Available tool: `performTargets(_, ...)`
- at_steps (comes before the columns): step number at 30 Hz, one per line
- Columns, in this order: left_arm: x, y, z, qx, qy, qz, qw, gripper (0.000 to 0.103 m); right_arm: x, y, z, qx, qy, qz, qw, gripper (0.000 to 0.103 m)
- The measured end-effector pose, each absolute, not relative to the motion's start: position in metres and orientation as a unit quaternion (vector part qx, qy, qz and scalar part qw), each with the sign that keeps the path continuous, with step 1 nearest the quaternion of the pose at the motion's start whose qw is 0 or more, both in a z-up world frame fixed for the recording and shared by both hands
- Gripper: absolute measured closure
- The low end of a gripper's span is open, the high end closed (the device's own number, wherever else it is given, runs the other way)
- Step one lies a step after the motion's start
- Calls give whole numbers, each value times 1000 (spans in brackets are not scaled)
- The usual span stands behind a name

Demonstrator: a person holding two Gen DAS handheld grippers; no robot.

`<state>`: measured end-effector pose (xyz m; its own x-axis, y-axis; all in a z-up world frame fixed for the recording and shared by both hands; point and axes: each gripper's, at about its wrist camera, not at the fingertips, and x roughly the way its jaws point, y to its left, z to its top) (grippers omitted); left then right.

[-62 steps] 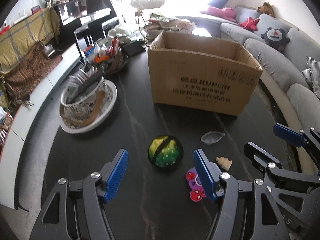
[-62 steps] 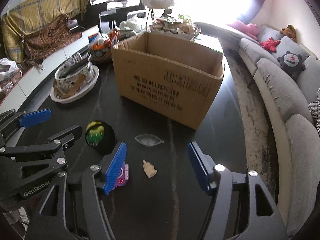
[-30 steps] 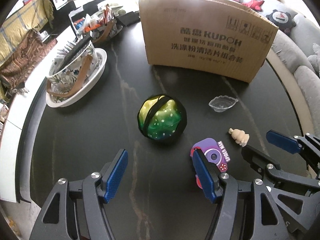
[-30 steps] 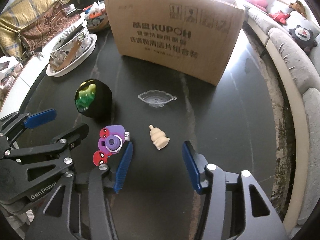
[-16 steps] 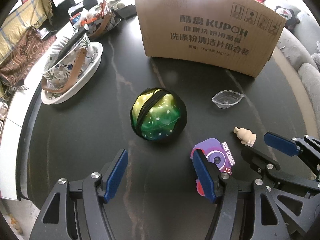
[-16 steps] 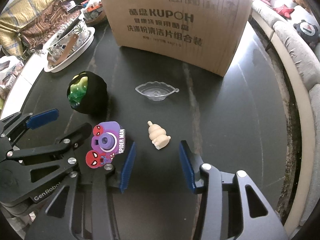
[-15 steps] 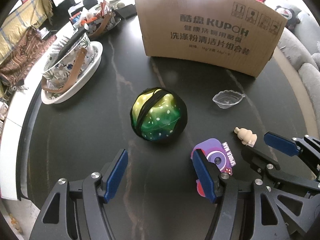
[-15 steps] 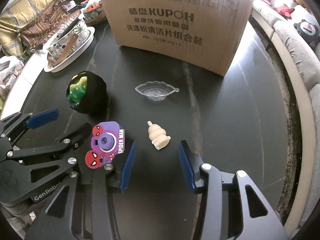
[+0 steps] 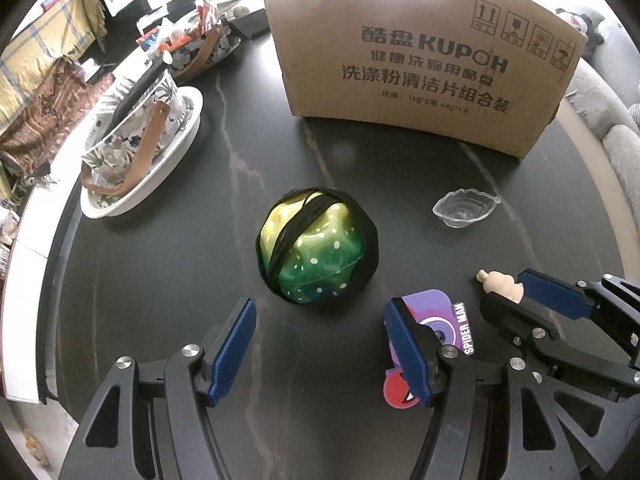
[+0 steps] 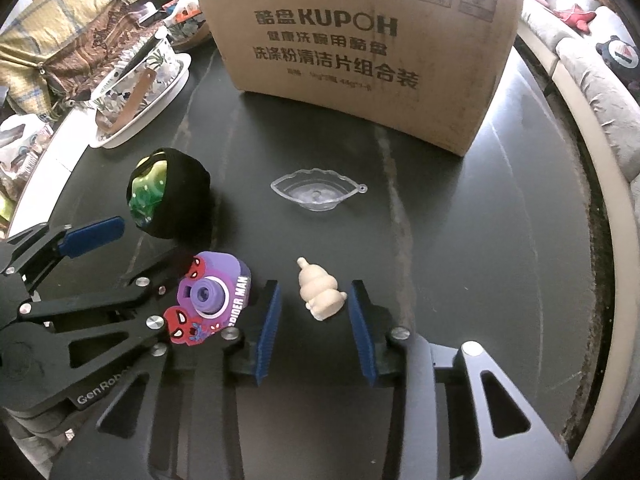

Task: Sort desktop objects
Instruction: 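Close the right tool on the small beige figurine, then close the left tool around the green-and-yellow ball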

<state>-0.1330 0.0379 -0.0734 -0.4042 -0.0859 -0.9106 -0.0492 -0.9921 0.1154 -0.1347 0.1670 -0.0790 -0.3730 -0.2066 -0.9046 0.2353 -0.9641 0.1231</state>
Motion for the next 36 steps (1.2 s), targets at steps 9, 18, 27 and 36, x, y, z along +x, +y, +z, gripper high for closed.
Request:
performTargets(9,-130,44,-70,541,-72,-838,6,41,-136,165,-81,548,8,-824,146,85)
performTargets(18,-125,22,-48,524,-16,-851,-17,41,-128,152,-54,519,31,-842,143,85)
performTargets(27,-142,6,-39,533,20,-845,-44,41,-137,140,-36,502,42,-852,145,85)
performTargets(36,-162,7,-48,541,7,-839,-55,40,-148,135,-32,497,51,-854,144,85)
